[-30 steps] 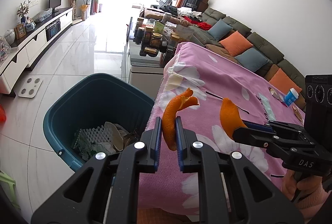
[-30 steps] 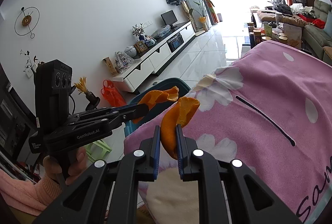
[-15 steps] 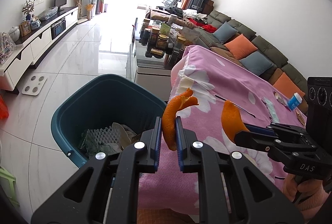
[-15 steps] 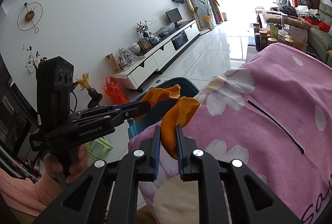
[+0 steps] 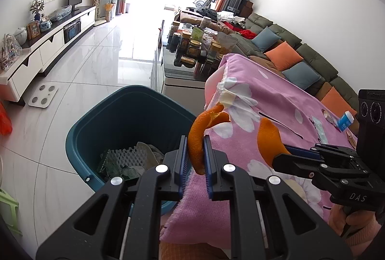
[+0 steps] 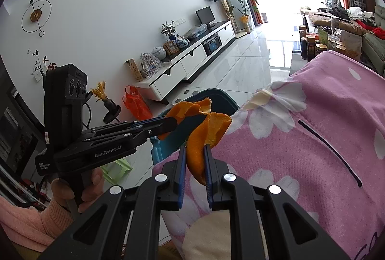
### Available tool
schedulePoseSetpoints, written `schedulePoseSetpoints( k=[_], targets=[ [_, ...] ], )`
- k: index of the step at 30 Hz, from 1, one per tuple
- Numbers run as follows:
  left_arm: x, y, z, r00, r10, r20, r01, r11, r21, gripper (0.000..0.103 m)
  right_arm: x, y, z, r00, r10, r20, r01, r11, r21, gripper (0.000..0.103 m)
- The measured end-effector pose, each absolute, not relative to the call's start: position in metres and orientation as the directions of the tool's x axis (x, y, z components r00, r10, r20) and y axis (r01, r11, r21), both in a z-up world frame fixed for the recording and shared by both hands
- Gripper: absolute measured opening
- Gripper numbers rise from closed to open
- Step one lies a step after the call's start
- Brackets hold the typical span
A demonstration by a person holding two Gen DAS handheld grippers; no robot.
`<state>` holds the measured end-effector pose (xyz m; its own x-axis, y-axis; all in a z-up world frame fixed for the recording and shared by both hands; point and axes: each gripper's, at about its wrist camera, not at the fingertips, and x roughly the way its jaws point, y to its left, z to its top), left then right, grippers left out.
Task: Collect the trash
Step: 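Carry both held orange peels from the table to the teal bin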
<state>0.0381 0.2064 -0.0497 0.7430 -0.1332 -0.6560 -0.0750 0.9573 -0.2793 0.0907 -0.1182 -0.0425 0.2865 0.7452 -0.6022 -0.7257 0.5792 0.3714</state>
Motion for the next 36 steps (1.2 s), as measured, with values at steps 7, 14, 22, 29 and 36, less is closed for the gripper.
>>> schedulePoseSetpoints(
  k=[7,14,22,29,36],
  targets=[
    [0.039,0.212,-0.051,0.742,-0.124,-0.659,-0.087,0.956,-0.278,0.013,0.091,-0.113,-0.043,0.276,0.747,-0.605,-0.730,0.572,0.373,0.013],
    [0.040,0.215,-0.053,0.741,-0.116,-0.661,-0.098,0.956,-0.278,0.013,0.093,-0.109,-0.043,0.266,0.748,-0.608,-0.735,0.566,0.374,0.013],
    [0.040,0.220,-0.056,0.741,-0.104,-0.664,-0.113,0.954,-0.276,0.013,0.096,-0.104,-0.044,0.254,0.751,-0.609,-0.736,0.559,0.382,0.013],
    [0.042,0.226,-0.060,0.735,-0.084,-0.672,-0.137,0.953,-0.269,0.013,0.099,-0.097,-0.043,0.247,0.752,-0.611,-0.743,0.552,0.378,0.013],
    [0.044,0.230,-0.063,0.732,-0.067,-0.678,-0.154,0.953,-0.261,0.013,0.102,-0.087,-0.042,0.235,0.752,-0.617,-0.753,0.542,0.374,0.013]
  ],
)
